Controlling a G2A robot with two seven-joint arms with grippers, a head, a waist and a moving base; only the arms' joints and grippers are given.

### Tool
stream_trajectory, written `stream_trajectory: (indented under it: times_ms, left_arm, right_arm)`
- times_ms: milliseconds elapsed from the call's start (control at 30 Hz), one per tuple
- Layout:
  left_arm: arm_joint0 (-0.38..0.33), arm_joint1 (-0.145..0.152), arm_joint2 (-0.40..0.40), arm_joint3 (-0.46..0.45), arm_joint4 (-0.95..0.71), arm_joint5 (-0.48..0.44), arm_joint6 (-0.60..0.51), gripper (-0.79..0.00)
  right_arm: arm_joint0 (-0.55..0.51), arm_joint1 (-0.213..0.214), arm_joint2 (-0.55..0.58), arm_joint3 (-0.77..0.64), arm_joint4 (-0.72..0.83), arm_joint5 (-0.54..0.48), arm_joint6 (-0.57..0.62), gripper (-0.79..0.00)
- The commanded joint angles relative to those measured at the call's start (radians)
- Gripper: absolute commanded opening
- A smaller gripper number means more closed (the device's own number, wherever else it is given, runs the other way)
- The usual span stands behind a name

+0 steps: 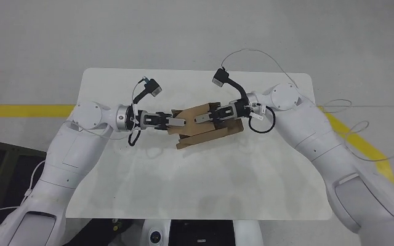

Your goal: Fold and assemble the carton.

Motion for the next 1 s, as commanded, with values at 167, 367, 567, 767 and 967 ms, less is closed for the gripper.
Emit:
stream_trajectory:
  times_ms: [167,367,567,767,967]
  left_arm:
    - [0.007,-0.002,-0.011,-0.007,-0.072,0.014,-0.031,0.0]
    - [0.021,-0.001,-0.029,-0.024,-0.134,0.026,-0.061,0.0]
    - [0.036,0.0,-0.055,-0.051,-0.189,0.04,-0.082,0.0]
    - [0.035,-0.008,-0.038,-0.073,-0.198,0.046,-0.063,0.0]
    - [0.025,-0.016,-0.021,-0.076,-0.169,0.03,-0.022,0.0]
  right_arm:
    - [0.0,0.0,0.006,0.018,-0.019,-0.031,-0.031,-0.785]
    - [0.001,-0.003,0.01,0.039,-0.038,-0.045,-0.045,-0.785]
    - [-0.002,-0.011,0.009,0.048,-0.056,-0.054,-0.054,-0.785]
    - [-0.01,-0.028,0.005,0.056,-0.058,-0.058,-0.06,-0.785]
    - [-0.012,-0.039,0.015,0.056,-0.07,-0.054,-0.07,-0.785]
